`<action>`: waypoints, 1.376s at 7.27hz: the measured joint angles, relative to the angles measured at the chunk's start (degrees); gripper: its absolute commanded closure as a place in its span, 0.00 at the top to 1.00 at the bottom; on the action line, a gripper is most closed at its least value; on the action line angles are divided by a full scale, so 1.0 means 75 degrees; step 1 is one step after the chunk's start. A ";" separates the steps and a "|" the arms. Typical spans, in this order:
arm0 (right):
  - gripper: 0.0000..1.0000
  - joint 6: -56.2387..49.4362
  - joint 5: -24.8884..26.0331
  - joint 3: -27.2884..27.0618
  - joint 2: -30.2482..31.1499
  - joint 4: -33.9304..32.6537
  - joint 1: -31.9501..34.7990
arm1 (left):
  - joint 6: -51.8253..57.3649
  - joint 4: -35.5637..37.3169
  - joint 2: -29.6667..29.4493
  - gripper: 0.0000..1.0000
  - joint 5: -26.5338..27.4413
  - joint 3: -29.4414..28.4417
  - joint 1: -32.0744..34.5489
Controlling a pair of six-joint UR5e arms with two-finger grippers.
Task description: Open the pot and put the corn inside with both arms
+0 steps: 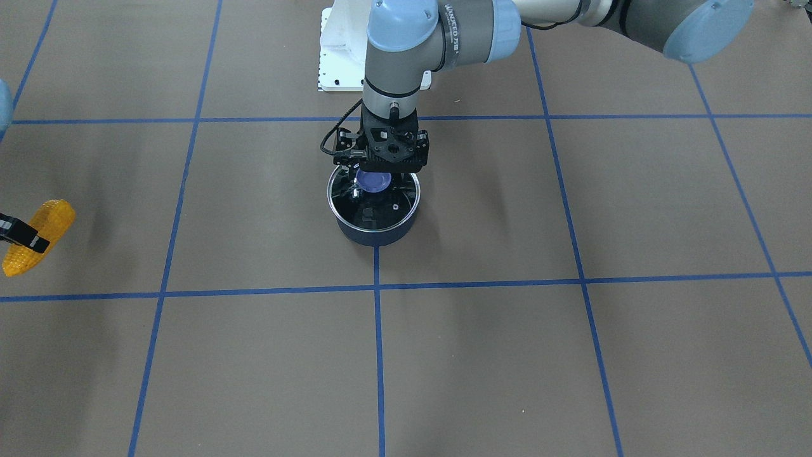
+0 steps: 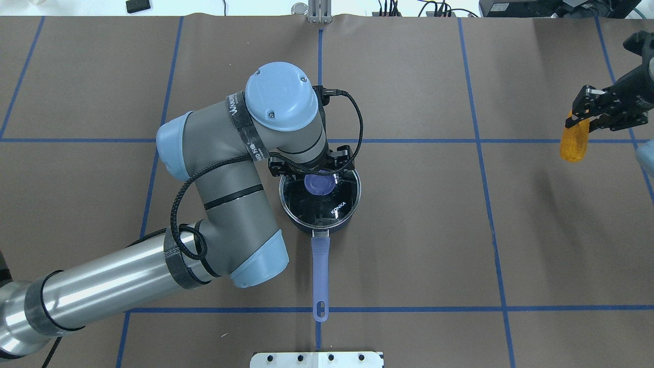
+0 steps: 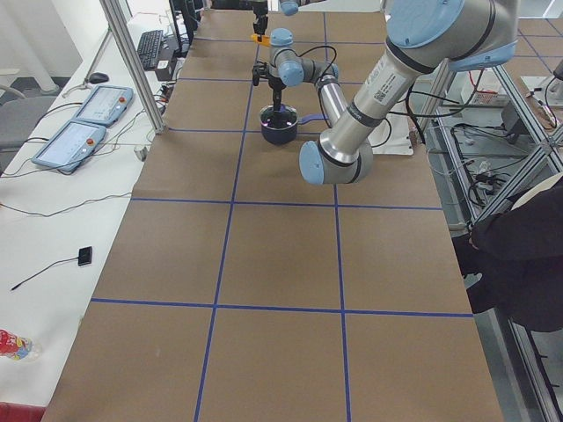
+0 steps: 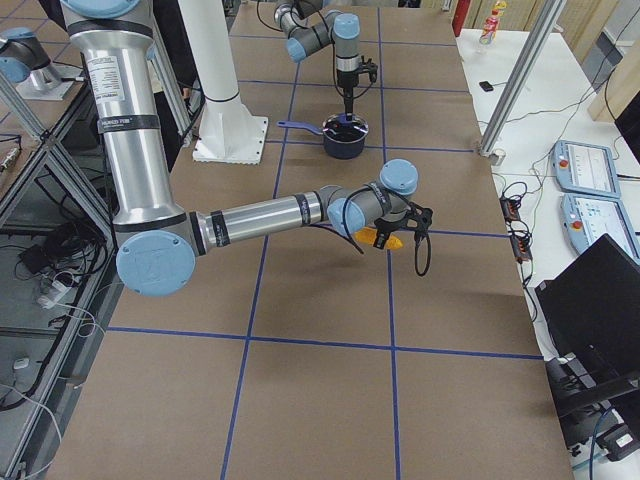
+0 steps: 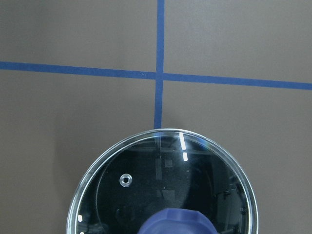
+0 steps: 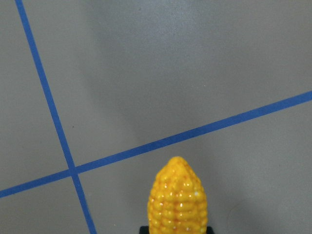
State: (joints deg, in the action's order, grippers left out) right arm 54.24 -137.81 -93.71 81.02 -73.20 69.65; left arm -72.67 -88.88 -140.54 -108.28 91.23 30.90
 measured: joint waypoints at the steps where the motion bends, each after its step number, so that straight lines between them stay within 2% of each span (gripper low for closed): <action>1: 0.37 -0.0001 -0.0005 -0.0002 -0.0063 -0.0011 0.0056 | 0.0000 -0.0152 -0.0006 0.98 0.0006 -0.0135 -0.0011; 2: 0.36 -0.0002 -0.0016 -0.0002 -0.0099 -0.0019 0.0087 | -0.0001 -0.0255 -0.0010 0.92 0.0009 -0.0225 -0.0030; 3: 0.35 -0.0004 -0.0021 0.0004 -0.0117 -0.0021 0.0103 | 0.0001 -0.0300 -0.0011 0.75 0.0010 -0.0269 -0.0053; 4: 0.34 -0.0009 -0.0021 0.0006 -0.0123 -0.0020 0.0107 | 0.0014 -0.0317 -0.0010 0.65 0.0011 -0.0285 -0.0067; 5: 0.34 -0.0023 -0.0016 0.0003 -0.0123 -0.0022 0.0111 | 0.0035 -0.0322 0.0004 0.58 0.0032 -0.0287 -0.0072; 10: 0.34 -0.0027 -0.0018 -0.0037 -0.0181 -0.0028 0.0100 | 0.0491 -0.0181 0.0051 0.57 0.0187 0.0050 -0.0084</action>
State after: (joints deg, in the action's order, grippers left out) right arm 54.04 -137.94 -93.99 79.67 -73.41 70.39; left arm -68.99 -90.24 -140.16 -106.88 91.61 30.27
